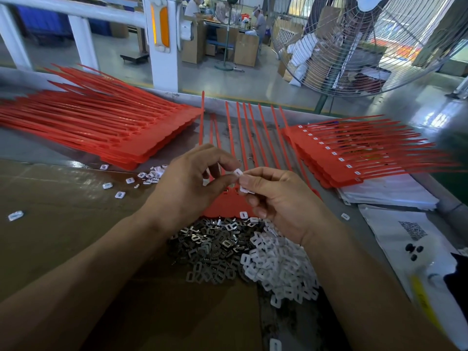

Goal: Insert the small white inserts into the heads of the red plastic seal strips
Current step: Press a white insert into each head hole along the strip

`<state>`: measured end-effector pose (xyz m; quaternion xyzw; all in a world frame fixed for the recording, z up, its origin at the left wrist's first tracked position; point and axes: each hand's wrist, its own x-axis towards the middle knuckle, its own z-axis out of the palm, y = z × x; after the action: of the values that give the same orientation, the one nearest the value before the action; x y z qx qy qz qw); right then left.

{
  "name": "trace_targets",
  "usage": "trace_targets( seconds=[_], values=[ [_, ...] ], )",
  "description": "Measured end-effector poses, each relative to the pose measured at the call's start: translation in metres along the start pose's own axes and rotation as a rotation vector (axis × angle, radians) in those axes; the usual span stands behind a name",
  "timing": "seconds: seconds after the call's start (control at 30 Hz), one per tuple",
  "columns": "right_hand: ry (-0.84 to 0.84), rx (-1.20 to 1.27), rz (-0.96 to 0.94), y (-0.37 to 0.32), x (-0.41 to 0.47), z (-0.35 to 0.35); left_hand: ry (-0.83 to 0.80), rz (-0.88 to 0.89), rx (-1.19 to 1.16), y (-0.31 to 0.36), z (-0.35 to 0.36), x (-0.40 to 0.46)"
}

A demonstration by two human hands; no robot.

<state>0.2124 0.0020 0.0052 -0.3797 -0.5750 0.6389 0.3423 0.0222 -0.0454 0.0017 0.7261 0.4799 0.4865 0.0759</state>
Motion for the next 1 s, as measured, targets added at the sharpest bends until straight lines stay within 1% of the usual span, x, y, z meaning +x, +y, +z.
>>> trace_targets(
  seconds=[0.13,0.33,0.57,0.7,0.83,1.0],
  values=[
    [-0.008,-0.062,-0.016,0.002,-0.001,-0.004,-0.065,0.037,0.025,-0.004,-0.002,0.001],
    [0.034,-0.097,-0.022,0.005,0.002,-0.004,-0.063,0.026,0.094,-0.009,-0.001,0.001],
    [0.155,0.007,-0.057,0.005,0.006,-0.007,0.002,-0.104,0.207,-0.015,-0.003,0.001],
    [0.169,0.02,-0.067,0.005,0.005,-0.006,-0.076,-0.21,0.35,-0.02,-0.006,0.001],
    [0.18,0.038,-0.066,0.003,0.004,-0.006,-0.164,-0.319,0.424,-0.024,-0.006,0.002],
    [0.18,0.032,-0.063,0.002,0.002,-0.006,-0.19,-0.376,0.479,-0.026,-0.006,0.003]
  ],
)
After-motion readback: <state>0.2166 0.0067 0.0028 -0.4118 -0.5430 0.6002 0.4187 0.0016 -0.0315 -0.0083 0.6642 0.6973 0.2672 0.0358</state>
